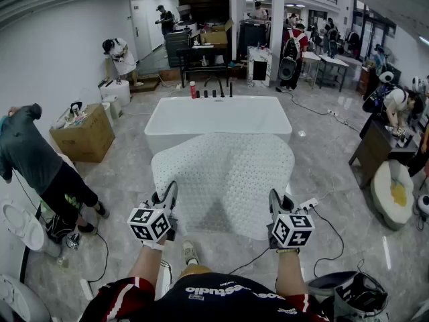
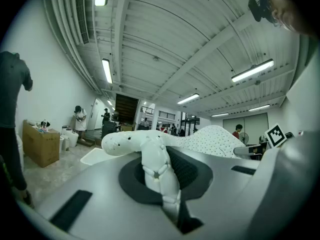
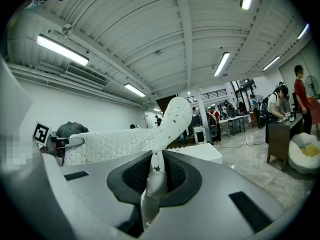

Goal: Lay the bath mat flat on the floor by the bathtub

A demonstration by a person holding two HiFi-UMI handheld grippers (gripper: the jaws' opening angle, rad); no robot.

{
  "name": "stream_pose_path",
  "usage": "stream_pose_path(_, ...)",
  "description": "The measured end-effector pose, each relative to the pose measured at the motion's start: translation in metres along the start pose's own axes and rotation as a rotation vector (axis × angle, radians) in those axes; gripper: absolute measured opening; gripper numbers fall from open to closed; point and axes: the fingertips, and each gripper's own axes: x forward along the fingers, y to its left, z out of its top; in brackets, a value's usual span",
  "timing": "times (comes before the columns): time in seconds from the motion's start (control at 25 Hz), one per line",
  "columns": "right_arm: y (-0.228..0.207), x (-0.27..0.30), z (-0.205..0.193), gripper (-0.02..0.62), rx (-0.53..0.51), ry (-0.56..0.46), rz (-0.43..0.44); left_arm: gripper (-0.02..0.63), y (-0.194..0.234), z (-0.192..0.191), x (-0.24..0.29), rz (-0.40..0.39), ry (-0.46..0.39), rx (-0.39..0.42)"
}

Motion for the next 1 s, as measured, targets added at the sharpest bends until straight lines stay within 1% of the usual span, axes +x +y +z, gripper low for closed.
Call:
stream_pose_path(0.52, 0.008, 0.0, -0.001, 0.044, 0.0, 0.001, 0.002, 0.032, 0.004, 0.003, -0.007, 0.013, -0.002, 0.01)
stream_pose_path(0.88, 0.008, 0.001, -0.004, 0.044, 0.011, -0.005, 0.006, 0.033, 0.004, -0.001, -0.004, 0.002, 0.008, 0.058)
stream_pose_path(1.0, 0.01, 0.002, -0.005, 0.044, 0.021, -0.007, 0.01, 0.032, 0.008, -0.002, -0.006, 0.005, 0.009, 0.056)
